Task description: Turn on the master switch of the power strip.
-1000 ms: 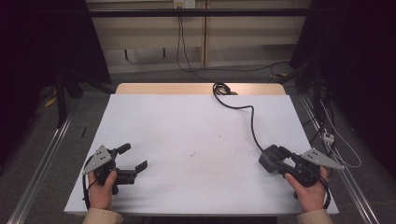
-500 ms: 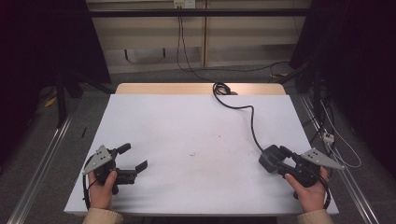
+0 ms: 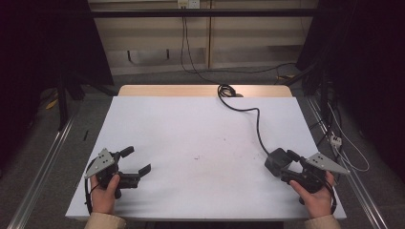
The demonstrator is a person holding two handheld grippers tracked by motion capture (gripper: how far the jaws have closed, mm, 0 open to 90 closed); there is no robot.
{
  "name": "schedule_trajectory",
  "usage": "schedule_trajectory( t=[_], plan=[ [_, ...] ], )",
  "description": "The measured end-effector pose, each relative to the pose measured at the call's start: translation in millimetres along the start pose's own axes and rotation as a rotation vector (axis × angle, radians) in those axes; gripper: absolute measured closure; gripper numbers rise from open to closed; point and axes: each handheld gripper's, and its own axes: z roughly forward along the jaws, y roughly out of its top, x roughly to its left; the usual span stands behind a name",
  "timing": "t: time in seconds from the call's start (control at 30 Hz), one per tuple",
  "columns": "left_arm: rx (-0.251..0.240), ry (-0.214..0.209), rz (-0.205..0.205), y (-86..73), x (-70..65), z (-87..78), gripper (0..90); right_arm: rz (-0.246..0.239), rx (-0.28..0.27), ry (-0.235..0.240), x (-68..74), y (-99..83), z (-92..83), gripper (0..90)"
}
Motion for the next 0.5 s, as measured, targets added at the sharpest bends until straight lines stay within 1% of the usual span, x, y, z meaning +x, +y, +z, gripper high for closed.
schedule_trajectory(
  t=[0.13,0.3,0.43,0.5],
  plan=[
    [-0.002,0.0,-0.001,0.1,0.1,-0.4,2.8,-0.008,0.004,0.003,1.7,-0.7,0.0,17.7],
    [0.001,-0.002,0.0,0.0,-0.1,-0.1,2.8,-0.021,-0.007,-0.003,3.4,-1.1,-1.4,13.5],
    [0.001,-0.001,0.0,0.0,0.0,-0.2,2.8,-0.006,-0.001,0.001,2.6,-2.8,-2.4,10.4],
    [-0.001,-0.003,0.0,-0.2,-0.1,0.1,2.8,-0.009,0.0,0.0,1.9,-4.3,-3.0,9.4]
  ],
)
